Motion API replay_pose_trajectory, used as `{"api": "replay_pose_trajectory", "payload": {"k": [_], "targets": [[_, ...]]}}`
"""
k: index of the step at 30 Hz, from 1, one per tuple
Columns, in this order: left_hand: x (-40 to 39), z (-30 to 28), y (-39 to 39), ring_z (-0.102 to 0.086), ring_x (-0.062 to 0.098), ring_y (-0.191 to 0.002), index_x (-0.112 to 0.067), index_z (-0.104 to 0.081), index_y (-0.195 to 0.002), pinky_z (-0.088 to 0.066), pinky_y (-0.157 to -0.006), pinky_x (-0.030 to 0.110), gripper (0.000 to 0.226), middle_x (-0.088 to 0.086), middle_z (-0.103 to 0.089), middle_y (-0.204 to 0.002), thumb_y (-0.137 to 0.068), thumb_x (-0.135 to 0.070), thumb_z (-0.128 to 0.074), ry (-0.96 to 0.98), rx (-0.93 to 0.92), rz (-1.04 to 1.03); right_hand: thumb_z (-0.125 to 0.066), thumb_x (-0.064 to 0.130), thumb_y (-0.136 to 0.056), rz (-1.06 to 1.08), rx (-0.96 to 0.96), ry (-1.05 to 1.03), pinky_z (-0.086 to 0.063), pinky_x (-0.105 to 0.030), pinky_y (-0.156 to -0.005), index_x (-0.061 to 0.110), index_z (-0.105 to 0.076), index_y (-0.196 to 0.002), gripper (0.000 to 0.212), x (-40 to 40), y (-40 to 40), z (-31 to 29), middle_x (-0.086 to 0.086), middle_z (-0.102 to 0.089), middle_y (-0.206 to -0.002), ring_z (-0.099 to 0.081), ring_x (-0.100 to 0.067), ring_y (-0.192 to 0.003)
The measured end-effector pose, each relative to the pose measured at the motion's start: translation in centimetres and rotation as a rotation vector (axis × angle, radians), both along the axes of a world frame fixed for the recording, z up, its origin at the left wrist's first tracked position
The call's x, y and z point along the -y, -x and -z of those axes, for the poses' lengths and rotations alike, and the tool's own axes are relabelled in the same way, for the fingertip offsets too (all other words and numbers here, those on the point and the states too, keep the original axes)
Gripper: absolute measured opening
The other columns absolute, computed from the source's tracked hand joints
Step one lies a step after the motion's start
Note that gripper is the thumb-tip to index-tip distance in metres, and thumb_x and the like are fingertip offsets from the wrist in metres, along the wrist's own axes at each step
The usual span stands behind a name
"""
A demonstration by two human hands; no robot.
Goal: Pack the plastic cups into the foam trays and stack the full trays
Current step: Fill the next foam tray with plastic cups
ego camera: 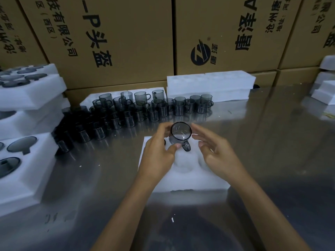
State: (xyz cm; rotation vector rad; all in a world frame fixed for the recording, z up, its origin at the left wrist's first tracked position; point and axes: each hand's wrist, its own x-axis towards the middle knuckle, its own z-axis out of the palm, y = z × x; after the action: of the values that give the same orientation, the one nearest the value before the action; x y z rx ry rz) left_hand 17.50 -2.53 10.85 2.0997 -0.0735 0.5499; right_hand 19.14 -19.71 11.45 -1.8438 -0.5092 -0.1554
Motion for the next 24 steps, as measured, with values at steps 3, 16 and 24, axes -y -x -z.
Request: {"api": "replay_pose_trajectory", "payload": {"k": [3, 16, 24], "targets": [[0.1, 0.2, 0.1, -0.054, 0.008, -0.122, -0.038, -0.042, -0.134, -0.045, -0.100, 0.030, 0.057, -0.023, -0.062, -0.121, -0.090, -0.018, -0.071, -0.057, -0.026, 0.000, -0.036, -0.011, -0.097, -0.003, 0.009, 0.092, -0.038, -0.002, -0.088, 0.031, -0.046, -0.144, 0.064, -0.1, 0.3, 0.4, 0.015, -0.058, -0.129, -0.055, 0.010, -0.116], [0.0, 0.0, 0.5, -0.055, 0.011, -0.119, -0.037, -0.045, -0.145, -0.042, -0.090, 0.017, 0.060, -0.007, -0.062, -0.132, -0.090, -0.026, -0.065, -0.142, -0.114, -0.052, -0.041, -0.009, -0.086, 0.106, 0.184, 0.422, -0.042, -0.031, -0.093, 0.023, -0.055, -0.142, 0.066, 0.3, 0.5, 0.3, 0.007, -0.069, -0.119, -0.058, -0.005, -0.092], [0.1, -0.4, 0.8, -0.013, 0.007, -0.150, -0.032, -0.037, -0.151, -0.007, -0.121, 0.030, 0.052, 0.001, -0.051, -0.147, -0.099, -0.023, -0.041, -0.324, -0.135, -0.077, -0.042, 0.004, -0.096, 0.154, 0.201, 0.589, -0.017, -0.020, -0.096, 0.034, -0.051, -0.144, 0.057, 0.6, 0.3, 0.6, 0.003, -0.057, -0.141, -0.034, -0.010, -0.142]]}}
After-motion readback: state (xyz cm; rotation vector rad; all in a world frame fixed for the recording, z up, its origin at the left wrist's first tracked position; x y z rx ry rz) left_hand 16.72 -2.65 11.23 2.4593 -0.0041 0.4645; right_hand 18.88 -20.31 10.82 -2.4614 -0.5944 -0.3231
